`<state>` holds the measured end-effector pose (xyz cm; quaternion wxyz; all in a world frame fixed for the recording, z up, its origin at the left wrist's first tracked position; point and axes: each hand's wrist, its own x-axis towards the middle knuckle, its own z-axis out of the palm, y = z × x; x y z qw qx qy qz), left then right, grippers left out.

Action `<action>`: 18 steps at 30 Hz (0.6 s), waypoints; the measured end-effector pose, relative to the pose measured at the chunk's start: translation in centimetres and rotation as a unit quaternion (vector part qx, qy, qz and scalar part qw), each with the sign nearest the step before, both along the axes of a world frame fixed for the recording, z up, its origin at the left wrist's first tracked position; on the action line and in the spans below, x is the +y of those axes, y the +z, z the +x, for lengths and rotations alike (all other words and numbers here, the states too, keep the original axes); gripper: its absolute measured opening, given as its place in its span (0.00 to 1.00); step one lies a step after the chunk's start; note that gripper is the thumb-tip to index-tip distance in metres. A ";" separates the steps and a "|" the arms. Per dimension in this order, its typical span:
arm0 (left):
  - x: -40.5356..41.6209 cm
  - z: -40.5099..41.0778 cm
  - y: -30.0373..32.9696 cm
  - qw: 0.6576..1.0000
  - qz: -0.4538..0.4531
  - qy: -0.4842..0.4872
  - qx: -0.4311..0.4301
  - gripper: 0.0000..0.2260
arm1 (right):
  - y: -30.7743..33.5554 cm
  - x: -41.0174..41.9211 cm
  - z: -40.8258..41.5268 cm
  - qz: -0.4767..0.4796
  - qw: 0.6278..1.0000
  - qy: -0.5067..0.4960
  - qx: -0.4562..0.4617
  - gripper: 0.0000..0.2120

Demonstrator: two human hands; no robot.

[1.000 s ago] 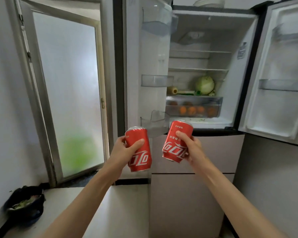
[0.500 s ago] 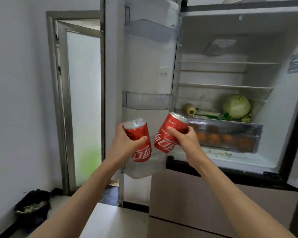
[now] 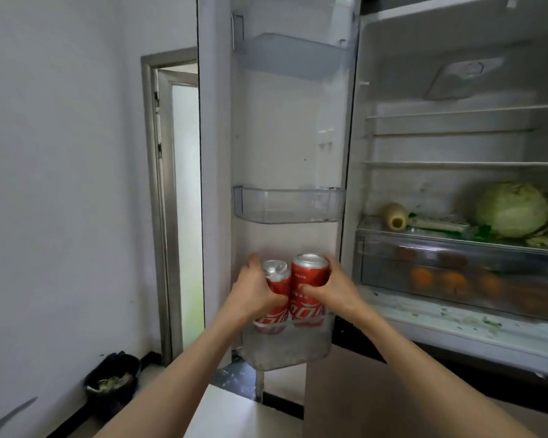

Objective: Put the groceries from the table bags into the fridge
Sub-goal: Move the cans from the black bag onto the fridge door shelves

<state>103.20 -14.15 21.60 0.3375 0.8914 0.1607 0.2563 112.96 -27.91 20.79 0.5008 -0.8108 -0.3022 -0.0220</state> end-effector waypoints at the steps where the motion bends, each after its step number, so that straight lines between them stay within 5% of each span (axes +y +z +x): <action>1: 0.3 0.2 0.0 1.000 0.017 -0.003 0.016 0.37 | -0.1 0.1 0.1 -0.012 1.000 0.007 -0.008 0.31; 7: 1.4 0.9 -0.4 0.995 0.067 -0.007 0.075 0.32 | 0.0 -0.1 0.8 -0.116 0.992 0.033 -0.048 0.29; 18: 0.8 0.8 -1.3 0.987 0.118 0.015 0.108 0.29 | -0.4 -0.7 0.7 -0.155 0.984 0.044 -0.076 0.29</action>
